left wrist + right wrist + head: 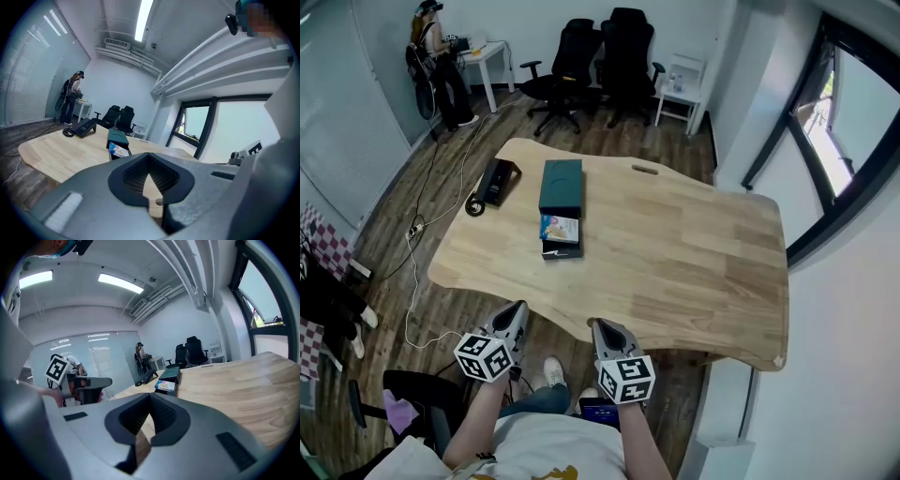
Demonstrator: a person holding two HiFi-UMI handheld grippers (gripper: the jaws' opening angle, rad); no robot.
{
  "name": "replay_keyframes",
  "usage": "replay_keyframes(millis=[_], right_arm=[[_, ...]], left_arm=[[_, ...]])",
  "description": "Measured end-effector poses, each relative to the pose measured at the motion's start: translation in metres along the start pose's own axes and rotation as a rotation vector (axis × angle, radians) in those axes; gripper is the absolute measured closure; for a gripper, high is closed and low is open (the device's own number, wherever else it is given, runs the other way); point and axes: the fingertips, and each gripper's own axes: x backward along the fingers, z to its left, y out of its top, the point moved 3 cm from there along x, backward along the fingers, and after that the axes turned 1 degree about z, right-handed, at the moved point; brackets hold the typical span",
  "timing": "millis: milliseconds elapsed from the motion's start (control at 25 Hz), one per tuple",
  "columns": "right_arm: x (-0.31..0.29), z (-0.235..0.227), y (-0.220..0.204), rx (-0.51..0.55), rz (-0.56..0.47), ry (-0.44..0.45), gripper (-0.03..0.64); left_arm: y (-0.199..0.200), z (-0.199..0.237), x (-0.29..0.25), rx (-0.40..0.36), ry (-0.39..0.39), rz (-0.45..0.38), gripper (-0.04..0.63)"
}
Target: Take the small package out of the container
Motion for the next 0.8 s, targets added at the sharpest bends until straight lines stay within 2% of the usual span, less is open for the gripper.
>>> replay_keyframes(millis=[120,280,640,800], right_arm=[[-0.016,-0.005,0.004,-0.005,0.003,-0.002,0.614],[-0.044,-0.017,0.012,-0.005,0.017,-0.013,0.614],[-0.143,-0.032,0.048,0.01,0.046,-0.053,0.614],[-0.178,-0.033,0.059,0.026,0.059,-0.085,0.614]], left_arm=[[0.006,0.011,-0.012,0.005,-0.005,-0.001,0.594],[0.012,0.031,-0.039,0.074,-0.024,-0.006,0.594],[0.062,0.107,-0.124,0.141,-0.124,0.003,0.594],[0.076,0.134,-0.15,0.137,-0.16,0.026,0.594]])
